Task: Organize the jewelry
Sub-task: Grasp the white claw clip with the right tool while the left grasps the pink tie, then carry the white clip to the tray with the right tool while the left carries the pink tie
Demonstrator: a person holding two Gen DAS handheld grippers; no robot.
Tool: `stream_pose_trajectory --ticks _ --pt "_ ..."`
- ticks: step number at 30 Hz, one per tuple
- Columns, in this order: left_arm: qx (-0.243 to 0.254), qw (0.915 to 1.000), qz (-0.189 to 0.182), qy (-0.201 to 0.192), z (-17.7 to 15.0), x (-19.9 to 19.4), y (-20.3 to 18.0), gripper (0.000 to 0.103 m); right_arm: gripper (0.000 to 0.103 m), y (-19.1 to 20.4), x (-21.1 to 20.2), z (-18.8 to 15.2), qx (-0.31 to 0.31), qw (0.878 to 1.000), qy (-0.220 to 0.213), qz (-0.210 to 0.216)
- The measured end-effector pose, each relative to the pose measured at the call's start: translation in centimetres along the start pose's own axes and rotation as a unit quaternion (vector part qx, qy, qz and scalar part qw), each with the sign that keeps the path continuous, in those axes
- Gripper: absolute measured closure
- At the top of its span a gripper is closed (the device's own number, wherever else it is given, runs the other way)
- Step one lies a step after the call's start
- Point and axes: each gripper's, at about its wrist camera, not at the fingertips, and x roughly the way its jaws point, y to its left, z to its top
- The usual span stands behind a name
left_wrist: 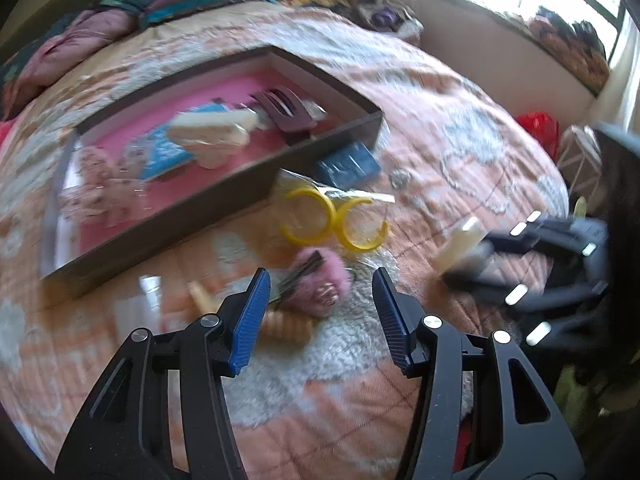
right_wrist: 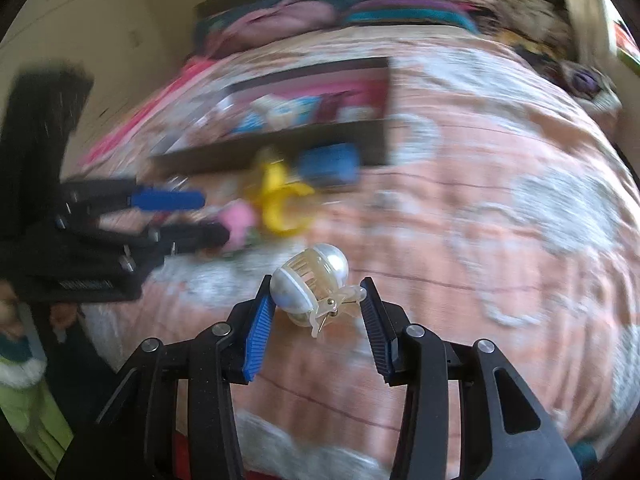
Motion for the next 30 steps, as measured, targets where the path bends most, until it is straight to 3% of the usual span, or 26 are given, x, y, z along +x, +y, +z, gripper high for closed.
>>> stream_pose_trajectory --ticks 4,6,14,15,18,30 --pt "0.02 0.9997 0.013 0.007 0.1 1.5 -0.4 0.063 0.062 -2.9 -2.2 0.2 0.043 0.999 -0.02 -0.009" --pt "0.027 0.9994 0.02 0.01 0.2 2.0 -0.5 0.072 0.062 -3.6 -3.1 0.2 0.052 0.998 -0.03 -0.013" --pt "0.041 0.9986 0.033 0.006 -0.2 2.2 -0.9 0.076 0.062 -3.7 -5.5 0.9 0.063 0.996 -0.061 -0.014" --pt "0.033 0.9989 0.032 0.005 -0.1 1.9 -0.8 0.084 0.062 -3.6 -6.0 0.9 0.062 0.996 -0.067 -0.014" --pt "0.01 0.9997 0.015 -0.016 0.4 0.1 -0.6 0.095 0.062 -3.0 -7.3 1.4 0.063 0.994 -0.084 -0.01" --pt "-0.008 0.9972 0.014 -0.073 1.7 -4.7 -1.1 0.096 0.062 -1.1 -11.4 1.5 0.046 0.991 -0.129 -0.007"
